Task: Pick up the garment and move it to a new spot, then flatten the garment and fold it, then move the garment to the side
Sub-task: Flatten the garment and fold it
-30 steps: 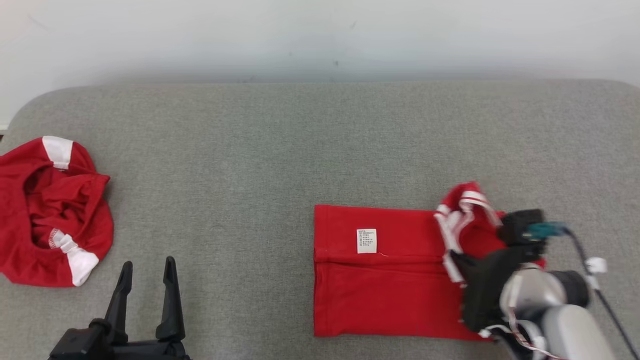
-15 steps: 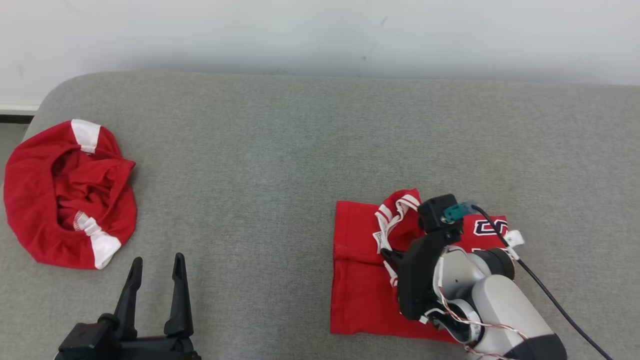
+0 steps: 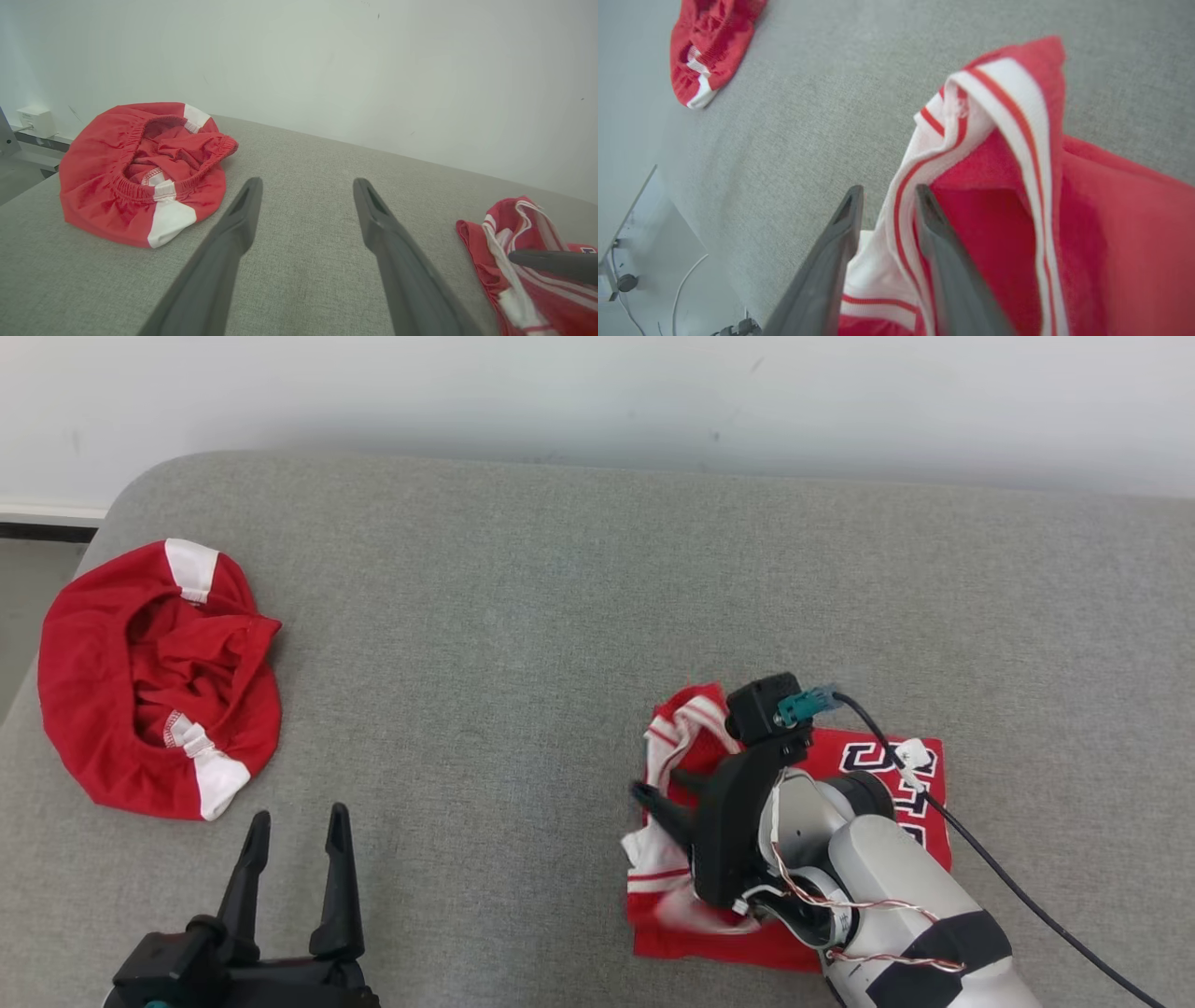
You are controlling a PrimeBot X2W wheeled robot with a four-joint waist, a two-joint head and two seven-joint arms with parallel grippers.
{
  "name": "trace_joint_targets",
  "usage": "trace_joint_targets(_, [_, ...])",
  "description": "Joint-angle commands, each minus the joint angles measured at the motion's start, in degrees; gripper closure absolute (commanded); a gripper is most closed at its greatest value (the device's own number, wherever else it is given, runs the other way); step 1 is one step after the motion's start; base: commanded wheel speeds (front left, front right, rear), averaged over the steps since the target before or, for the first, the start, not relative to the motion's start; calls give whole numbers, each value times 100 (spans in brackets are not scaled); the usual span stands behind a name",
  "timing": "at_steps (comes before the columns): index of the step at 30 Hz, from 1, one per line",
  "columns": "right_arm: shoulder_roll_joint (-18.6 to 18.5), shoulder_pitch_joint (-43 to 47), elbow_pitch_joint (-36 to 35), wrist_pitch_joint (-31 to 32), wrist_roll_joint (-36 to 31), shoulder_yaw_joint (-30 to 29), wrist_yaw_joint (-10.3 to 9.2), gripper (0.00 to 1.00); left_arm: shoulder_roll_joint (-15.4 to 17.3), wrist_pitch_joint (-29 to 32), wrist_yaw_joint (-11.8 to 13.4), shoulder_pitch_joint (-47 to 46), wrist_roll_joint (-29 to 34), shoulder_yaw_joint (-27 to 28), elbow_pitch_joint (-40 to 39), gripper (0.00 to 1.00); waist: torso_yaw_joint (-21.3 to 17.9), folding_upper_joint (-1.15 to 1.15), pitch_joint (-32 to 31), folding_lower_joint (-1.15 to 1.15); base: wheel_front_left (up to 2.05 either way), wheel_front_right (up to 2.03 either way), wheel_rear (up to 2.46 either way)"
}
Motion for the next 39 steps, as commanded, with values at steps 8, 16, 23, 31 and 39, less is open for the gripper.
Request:
trace_joint_targets(8, [10,-272,-465,-1165,409,-54,-14,0,-2,-3,-17,11,-5,129,6,0,-201,-1,-142,0,0,0,0])
trace_joint_targets(16, [-495,257,-822,-2244,-455,-667,-14,0,-2,-3,-43,142,45,138,-30,0,-381,-1,-332,0,0,0,0])
trace_joint_targets(23, [-748,1287,-959,-3528,-1248,-1534,-15,0,-1,-3,-59,257,109,180,-77,0,-534,-1,-501,0,0,0,0])
trace_joint_targets(31, [-597,2172,-1062,-4338,-1590,-2149,-15,0,-2,-3,-75,415,212,319,-100,0,-770,-1,-673,0,0,0,0])
trace_joint_targets(39, [-477,2604,-1033,-4480,-1520,-2337,-15,0,-3,-3,-112,602,311,348,-44,0,-903,-1,-872,0,0,0,0])
